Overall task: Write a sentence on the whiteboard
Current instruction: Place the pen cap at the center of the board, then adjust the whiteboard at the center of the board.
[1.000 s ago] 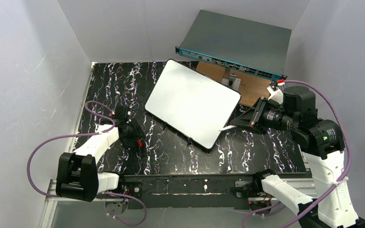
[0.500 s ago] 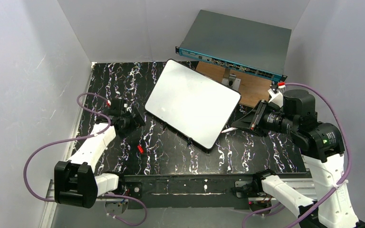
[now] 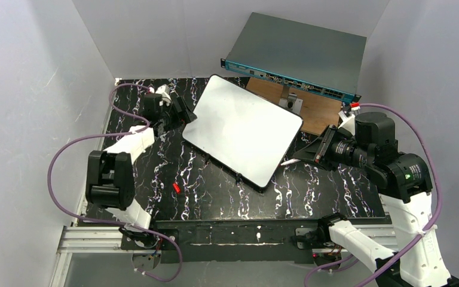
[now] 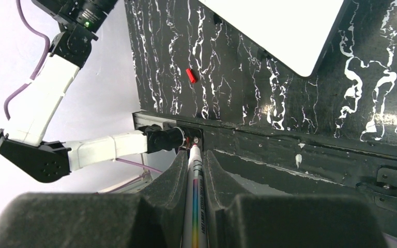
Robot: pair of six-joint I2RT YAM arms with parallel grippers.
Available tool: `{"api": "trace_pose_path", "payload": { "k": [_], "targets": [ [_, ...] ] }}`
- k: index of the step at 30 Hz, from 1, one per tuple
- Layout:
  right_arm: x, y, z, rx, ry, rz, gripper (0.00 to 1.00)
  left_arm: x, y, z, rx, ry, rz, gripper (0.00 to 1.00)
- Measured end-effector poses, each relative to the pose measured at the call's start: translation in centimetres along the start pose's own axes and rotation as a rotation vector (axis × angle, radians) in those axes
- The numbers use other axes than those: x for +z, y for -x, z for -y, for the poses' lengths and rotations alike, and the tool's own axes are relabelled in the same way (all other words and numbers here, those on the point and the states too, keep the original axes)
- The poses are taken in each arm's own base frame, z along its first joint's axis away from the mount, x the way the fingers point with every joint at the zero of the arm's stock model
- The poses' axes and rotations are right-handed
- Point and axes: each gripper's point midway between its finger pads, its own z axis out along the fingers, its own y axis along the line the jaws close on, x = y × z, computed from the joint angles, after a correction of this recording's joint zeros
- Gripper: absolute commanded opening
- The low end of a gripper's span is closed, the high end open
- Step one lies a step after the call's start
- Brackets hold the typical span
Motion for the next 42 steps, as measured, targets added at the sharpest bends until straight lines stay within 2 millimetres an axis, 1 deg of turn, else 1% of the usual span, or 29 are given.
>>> {"api": "trace_pose_path", "payload": {
  "k": [2, 6, 8, 12, 15, 18, 20, 25, 28, 35, 38, 40, 42],
  "targets": [
    [0.0, 0.1, 0.2, 0.002, -0.012, 0.005, 0.01, 1.2, 1.9, 0.7, 0.026, -0.081, 0.065, 0.82],
    [0.0, 0.1, 0.8, 0.008, -0.041, 0.013, 0.01, 3.0, 4.7, 1.7, 0.042, -0.233, 0.159, 0.79],
    [-0.2, 0.2, 0.9, 0.009, -0.051, 0.021, 0.01, 4.1, 5.4, 2.1, 0.039, -0.307, 0.175, 0.79],
    [-0.6, 0.5, 0.6, 0.005, -0.053, 0.038, 0.01, 6.6, 6.4, 1.8, 0.019, -0.388, 0.184, 0.80],
    [-0.6, 0.7, 0.6, 0.006, -0.059, 0.043, 0.01, 7.8, 7.2, 2.0, 0.021, -0.431, 0.182, 0.79],
    [-0.2, 0.8, 0.8, 0.012, -0.073, 0.033, 0.01, 8.3, 8.5, 3.0, 0.046, -0.488, 0.191, 0.79],
    [0.2, 0.9, 0.9, 0.018, -0.085, 0.023, 0.01, 8.5, 9.0, 3.4, 0.060, -0.514, 0.199, 0.78],
    [0.8, 1.1, 1.1, 0.030, -0.111, 0.000, 0.01, 9.0, 8.2, 3.4, 0.059, -0.544, 0.173, 0.78],
    [1.3, 1.2, 1.2, 0.036, -0.124, -0.011, 0.01, 9.1, 7.2, 3.0, 0.048, -0.545, 0.162, 0.78],
    [1.1, 1.2, 1.1, 0.032, -0.117, -0.011, 0.01, 9.2, 3.2, 1.4, -0.023, -0.506, 0.118, 0.75],
    [0.9, 1.0, 1.0, 0.025, -0.106, -0.011, 0.01, 8.8, 1.9, 1.4, -0.039, -0.495, 0.113, 0.73],
    [0.7, 0.9, 0.9, 0.017, -0.100, -0.013, 0.01, 8.1, 1.1, 1.6, -0.044, -0.492, 0.116, 0.72],
    [0.7, 0.8, 0.9, 0.008, -0.095, -0.016, 0.01, 7.1, 0.8, 1.7, -0.039, -0.484, 0.139, 0.71]
  ]
}}
